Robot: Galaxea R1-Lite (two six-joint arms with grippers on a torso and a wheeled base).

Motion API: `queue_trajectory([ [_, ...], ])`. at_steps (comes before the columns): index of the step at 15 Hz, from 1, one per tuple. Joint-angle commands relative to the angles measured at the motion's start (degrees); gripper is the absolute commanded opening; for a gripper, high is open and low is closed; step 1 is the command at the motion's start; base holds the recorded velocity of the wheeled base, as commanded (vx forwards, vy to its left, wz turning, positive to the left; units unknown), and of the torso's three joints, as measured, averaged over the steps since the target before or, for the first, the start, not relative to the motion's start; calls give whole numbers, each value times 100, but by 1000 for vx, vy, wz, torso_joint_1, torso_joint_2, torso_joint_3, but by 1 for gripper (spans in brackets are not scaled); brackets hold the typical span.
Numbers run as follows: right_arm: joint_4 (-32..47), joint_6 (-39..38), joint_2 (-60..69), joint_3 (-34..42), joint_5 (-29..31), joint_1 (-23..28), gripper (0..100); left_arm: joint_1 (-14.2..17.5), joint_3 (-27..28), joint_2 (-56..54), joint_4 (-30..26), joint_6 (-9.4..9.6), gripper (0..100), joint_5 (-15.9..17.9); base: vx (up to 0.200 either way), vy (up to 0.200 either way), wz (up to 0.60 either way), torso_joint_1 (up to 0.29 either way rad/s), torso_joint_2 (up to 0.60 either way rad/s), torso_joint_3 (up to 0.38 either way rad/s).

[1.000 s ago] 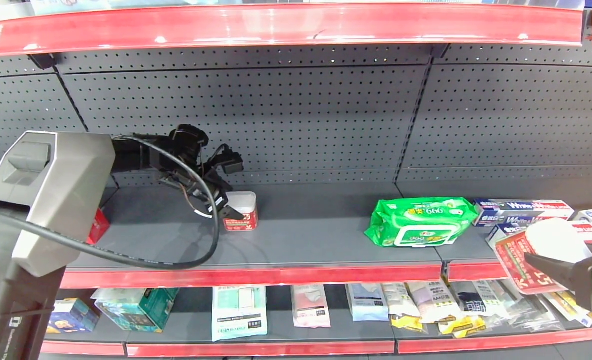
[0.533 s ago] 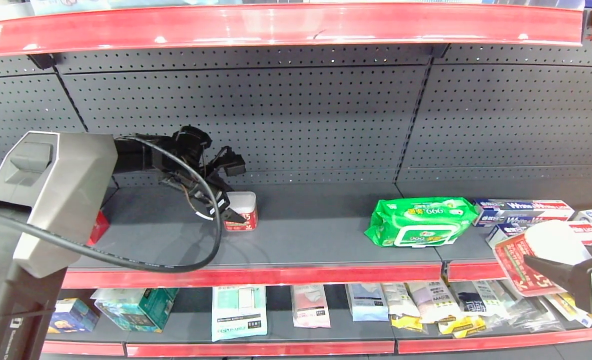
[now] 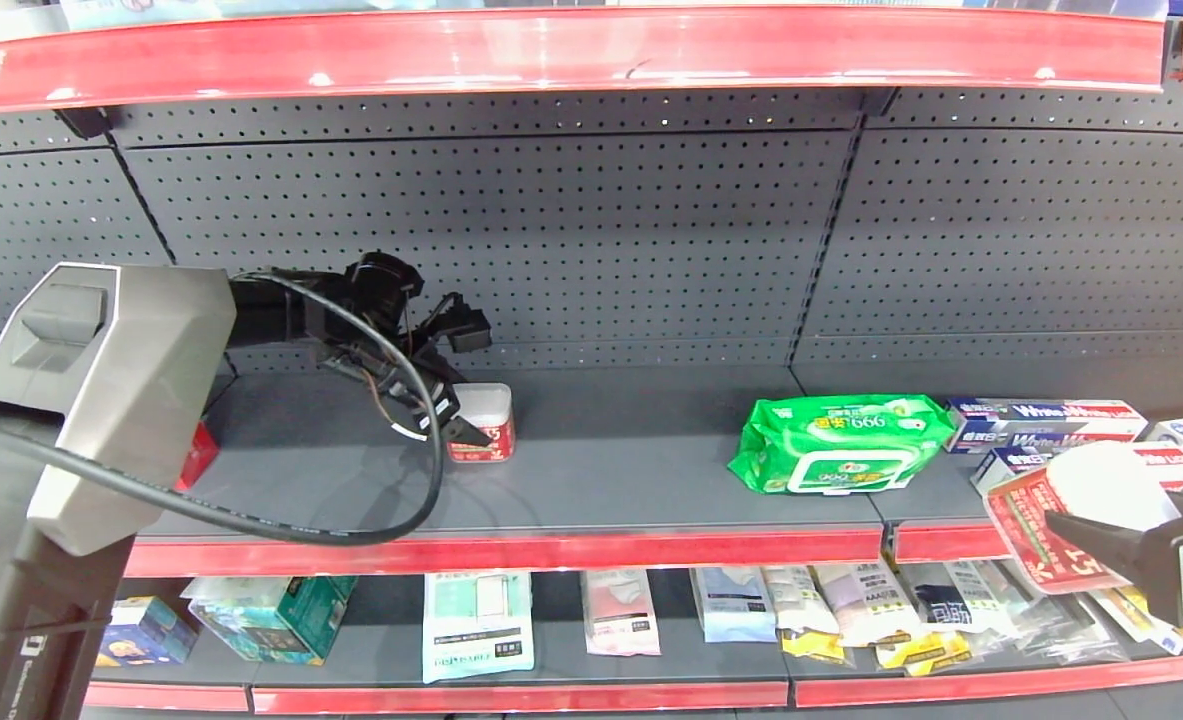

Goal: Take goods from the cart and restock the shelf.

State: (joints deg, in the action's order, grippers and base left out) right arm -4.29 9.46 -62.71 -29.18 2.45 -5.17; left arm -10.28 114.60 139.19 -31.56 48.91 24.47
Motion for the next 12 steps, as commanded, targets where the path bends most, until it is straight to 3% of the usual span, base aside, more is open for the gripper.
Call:
queue_trajectory([
  [1, -2, 3, -22, 0, 1, -2, 0, -1, -1, 11, -8, 5, 100, -3, 0, 0, 0, 0, 0, 0],
  [5, -2, 3, -22, 0, 1, -2, 0, -97, -1, 91, 10, -4, 100, -3, 0, 0, 0, 0, 0, 0],
  [6, -2, 3, -5, 0, 1, 7, 0, -97, -1, 91, 10, 5, 0, -3, 0, 0, 0, 0, 0, 0],
  [12, -2, 3, -5, 0, 1, 7, 0, -89, -1, 47, -34, 5, 0, -3, 0, 0, 0, 0, 0, 0],
])
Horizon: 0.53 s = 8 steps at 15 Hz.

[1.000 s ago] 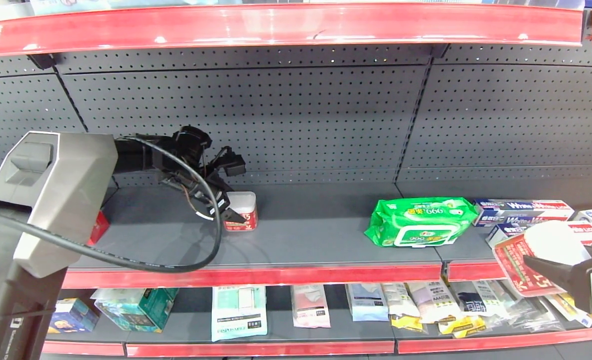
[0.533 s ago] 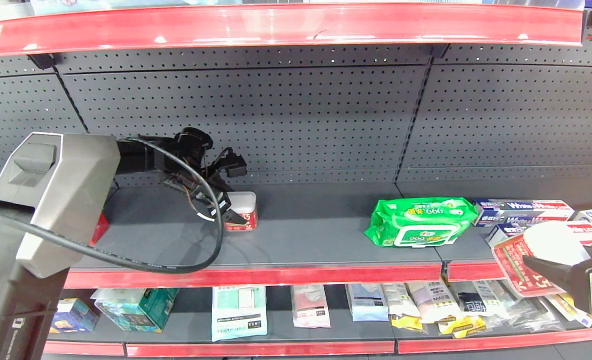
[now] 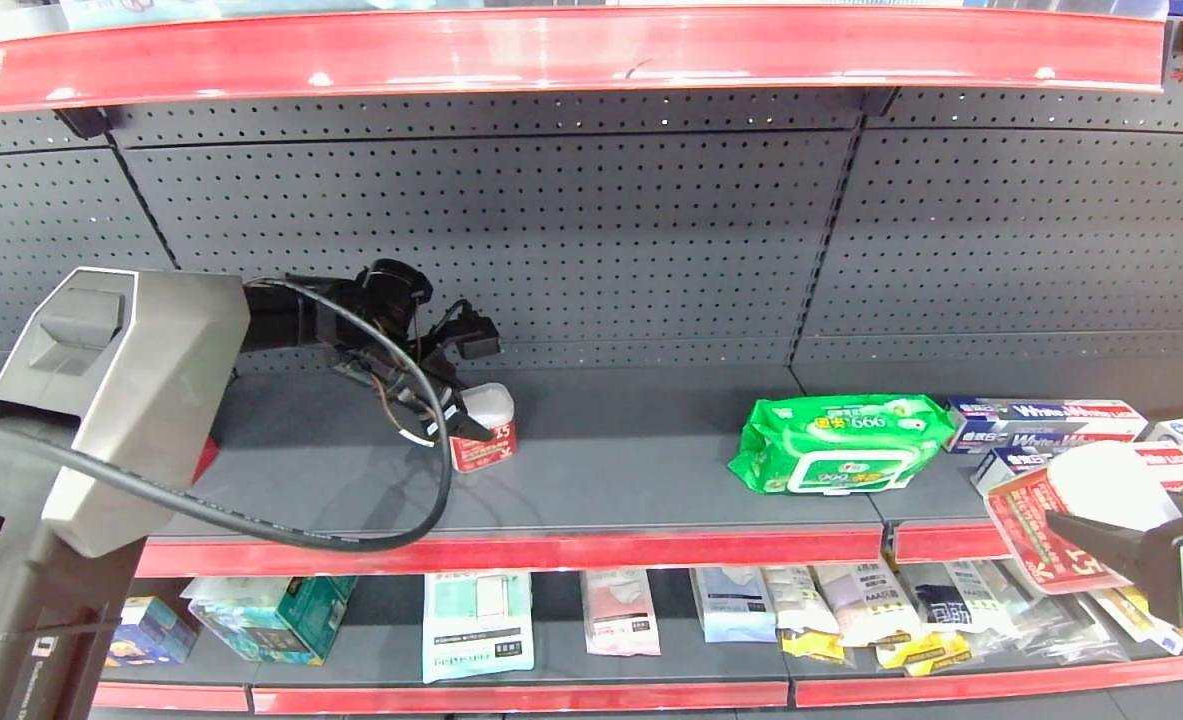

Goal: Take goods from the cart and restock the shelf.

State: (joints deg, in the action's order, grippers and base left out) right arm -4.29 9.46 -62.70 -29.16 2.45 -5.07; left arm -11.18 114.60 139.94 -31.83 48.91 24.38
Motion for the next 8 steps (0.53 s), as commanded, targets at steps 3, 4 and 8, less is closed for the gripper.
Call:
queue_trajectory([
  [3, -2, 3, 3, -11, 1, -3, 0, 2, -1, -212, -69, 5, 0, 49, 0, 0, 0, 0, 0, 0],
  [4, -2, 3, 3, -11, 1, -3, 0, 28, -79, -274, -69, 5, 0, 67, 0, 0, 0, 0, 0, 0],
  [8, -2, 3, 3, -2, 10, -3, 0, 72, -843, -669, 36, 75, 0, 304, 0, 0, 0, 0, 0, 0],
])
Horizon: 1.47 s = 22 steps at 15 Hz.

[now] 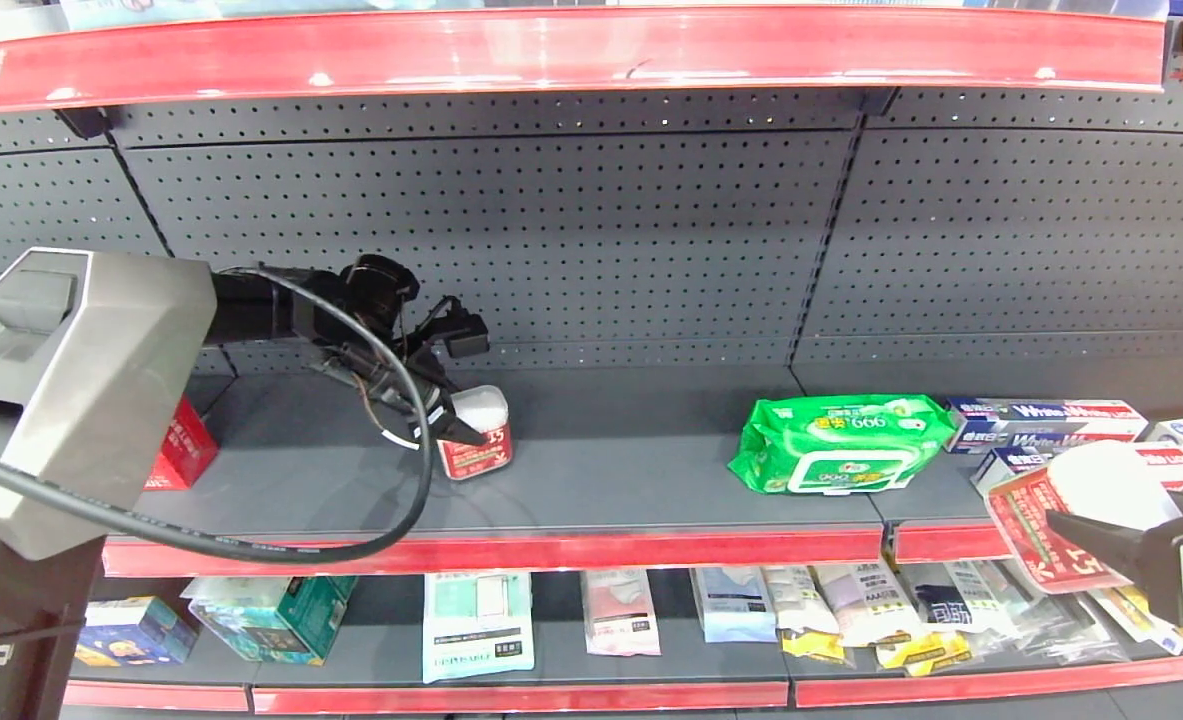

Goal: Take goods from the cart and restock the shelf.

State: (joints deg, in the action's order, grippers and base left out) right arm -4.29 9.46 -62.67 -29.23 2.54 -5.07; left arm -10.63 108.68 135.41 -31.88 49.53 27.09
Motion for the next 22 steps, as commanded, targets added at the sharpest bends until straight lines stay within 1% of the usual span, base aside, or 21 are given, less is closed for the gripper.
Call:
queue_trajectory([
  [1, -2, 3, 1, 5, 1, -3, 0, 17, -400, -243, 173, 57, 0, 95, 0, 0, 0, 0, 0, 0],
  [3, -2, 3, 9, 5, 1, -3, 0, 17, -848, -349, 551, 285, 0, 192, 0, 0, 0, 0, 0, 0],
  [4, -2, 3, 9, 5, 1, -3, 0, 17, -1138, -454, 727, 338, 0, 209, 0, 0, 0, 0, 0, 0],
  [7, -2, 3, 9, 5, 10, -3, 0, 0, -1508, -639, 964, 364, 0, 306, 0, 0, 0, 0, 0, 0],
  [8, -2, 3, 9, 5, 10, -3, 0, 0, -1552, -674, 964, 435, 0, 350, 0, 0, 0, 0, 0, 0],
  [11, -2, 3, 18, 40, 10, -11, 0, 17, -1560, -709, 938, 821, 0, 543, 0, 0, 0, 0, 0, 0],
  [14, -2, 3, 18, 40, 19, -11, 0, 26, -1745, -727, 955, 980, 0, 561, 0, 0, 0, 0, 0, 0],
  [15, -2, 3, 27, 49, 19, -11, 0, 52, -1780, -727, 955, 1103, 0, 614, 0, 0, 0, 0, 0, 0],
  [16, -2, 3, 27, 67, 19, -11, 0, 87, -1806, -736, 938, 1278, 0, 666, 0, 0, 0, 0, 0, 0],
  [17, -2, 3, 36, 76, 28, -11, 0, 114, -1842, -736, 929, 1410, 0, 684, 0, 0, 0, 0, 0, 0],
  [18, -2, 3, 36, 76, 28, -11, 0, 131, -1859, -736, 929, 1437, 0, 684, 0, 0, 0, 0, 0, 0],
  [19, -2, 3, 45, 76, 28, -3, 0, 184, -1929, -771, 929, 1568, 0, 684, 0, 0, 0, 0, 0, 0],
  [20, -2, 3, 45, 76, 28, -11, 0, 202, -1982, -806, 920, 1665, 0, 772, 0, 0, 0, 0, 0, 0],
  [22, -2, 3, 27, 76, 28, -11, 0, 202, -2061, -841, 929, 1718, 0, 833, 0, 0, 0, 0, 0, 0],
])
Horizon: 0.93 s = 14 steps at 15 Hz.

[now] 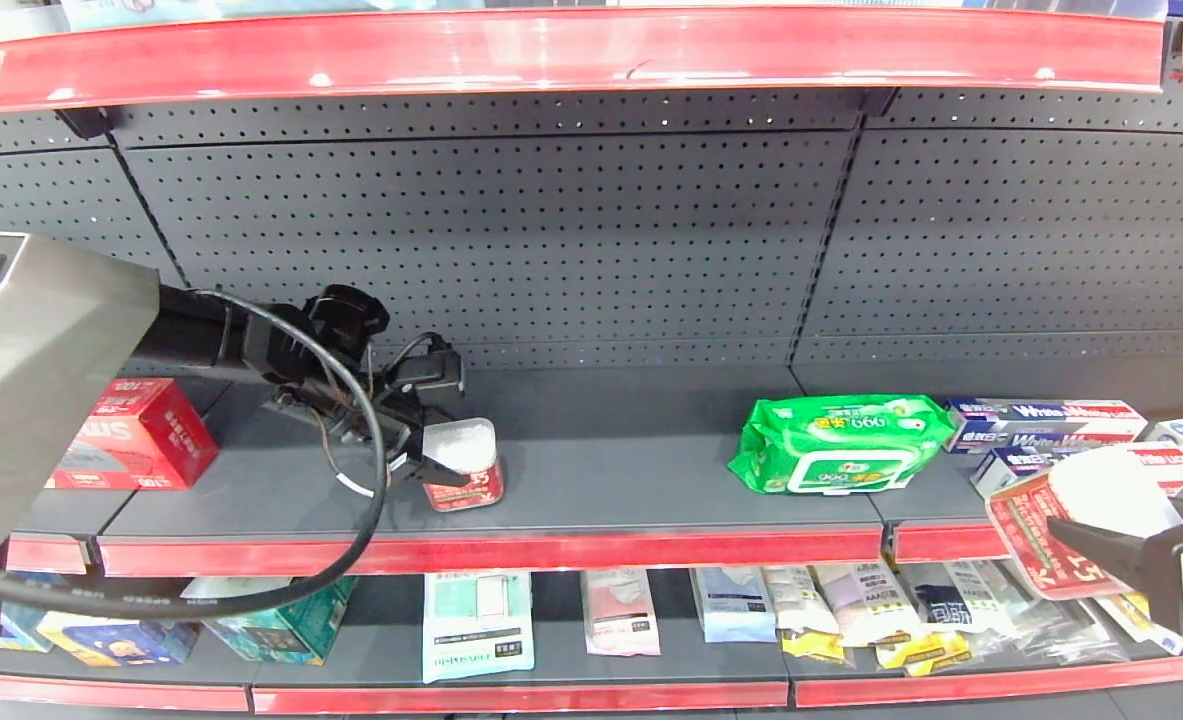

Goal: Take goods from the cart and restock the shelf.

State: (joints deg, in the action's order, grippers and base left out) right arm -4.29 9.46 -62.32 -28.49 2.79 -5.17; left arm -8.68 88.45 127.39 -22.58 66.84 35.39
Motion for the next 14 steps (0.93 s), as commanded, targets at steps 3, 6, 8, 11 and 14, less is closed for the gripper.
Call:
queue_trajectory([
  [3, -2, 47, -26, 1, 2, -2, 0, 15, -144, -57, -1, 189, 0, 100, 0, 0, 0, 0, 0, 0],
  [6, -2, 91, -35, 10, 2, -2, 0, 15, -136, -57, -1, 198, 0, 100, 0, 0, 0, 0, 0, 0],
  [8, -2, 100, -35, 10, 2, -2, 0, 42, -127, -57, -1, 242, 0, 214, 0, 0, 0, 0, 0, 0],
  [11, -2, 100, -44, 19, 2, -2, 0, 77, -162, -48, -10, 338, 0, 232, 0, 0, 0, 0, 0, 0],
  [14, -2, 100, -61, 36, 2, -2, 0, 86, -162, -39, -89, 444, 0, 390, 0, 0, 0, 0, 0, 0],
])
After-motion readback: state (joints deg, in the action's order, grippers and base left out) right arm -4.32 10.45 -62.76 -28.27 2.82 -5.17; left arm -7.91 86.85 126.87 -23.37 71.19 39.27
